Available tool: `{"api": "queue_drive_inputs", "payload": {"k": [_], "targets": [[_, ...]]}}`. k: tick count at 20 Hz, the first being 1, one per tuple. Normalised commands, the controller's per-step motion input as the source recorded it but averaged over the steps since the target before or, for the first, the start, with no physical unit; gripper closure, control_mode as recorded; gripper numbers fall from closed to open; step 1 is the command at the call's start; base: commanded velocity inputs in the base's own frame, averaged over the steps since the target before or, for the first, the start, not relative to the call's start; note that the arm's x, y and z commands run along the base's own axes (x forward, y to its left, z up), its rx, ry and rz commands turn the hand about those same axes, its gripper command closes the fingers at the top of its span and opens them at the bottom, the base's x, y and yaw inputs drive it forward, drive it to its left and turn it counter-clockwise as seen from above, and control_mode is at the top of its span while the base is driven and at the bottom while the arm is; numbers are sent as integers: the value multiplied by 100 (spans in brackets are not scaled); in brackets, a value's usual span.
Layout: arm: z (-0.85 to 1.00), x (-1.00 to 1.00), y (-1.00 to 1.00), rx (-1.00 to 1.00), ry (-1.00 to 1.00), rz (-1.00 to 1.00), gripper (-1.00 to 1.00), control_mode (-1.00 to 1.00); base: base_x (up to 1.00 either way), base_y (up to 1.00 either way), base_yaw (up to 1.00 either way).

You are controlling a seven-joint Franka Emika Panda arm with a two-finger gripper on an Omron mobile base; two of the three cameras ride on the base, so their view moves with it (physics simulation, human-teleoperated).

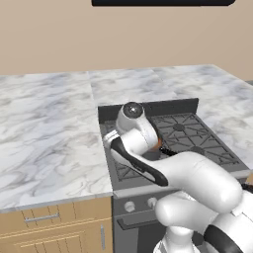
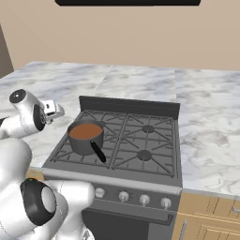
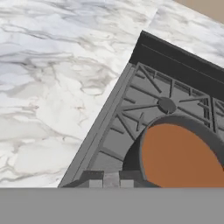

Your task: Pick up the sugar cube(s) and place them in the saucepan with hot chocolate.

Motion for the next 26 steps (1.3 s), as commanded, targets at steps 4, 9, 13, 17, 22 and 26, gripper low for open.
{"api": "queue_drive_inputs", "payload": {"k": [4,9,13,17,22,26], "targets": [[41,-18,-86,1,-1,-7,100,-100,0,0,0],[20,-4,-80,1,7,-6,100,-100,0,0,0],[0,0,-39,2,29,-3,100,-100,0,0,0],[-2,0,-11,1,31,0,100,-100,0,0,0],[-1,4,0,0,30,0,100,-100,0,0,0],[0,4,0,0,11,0,100,-100,0,0,0]]}}
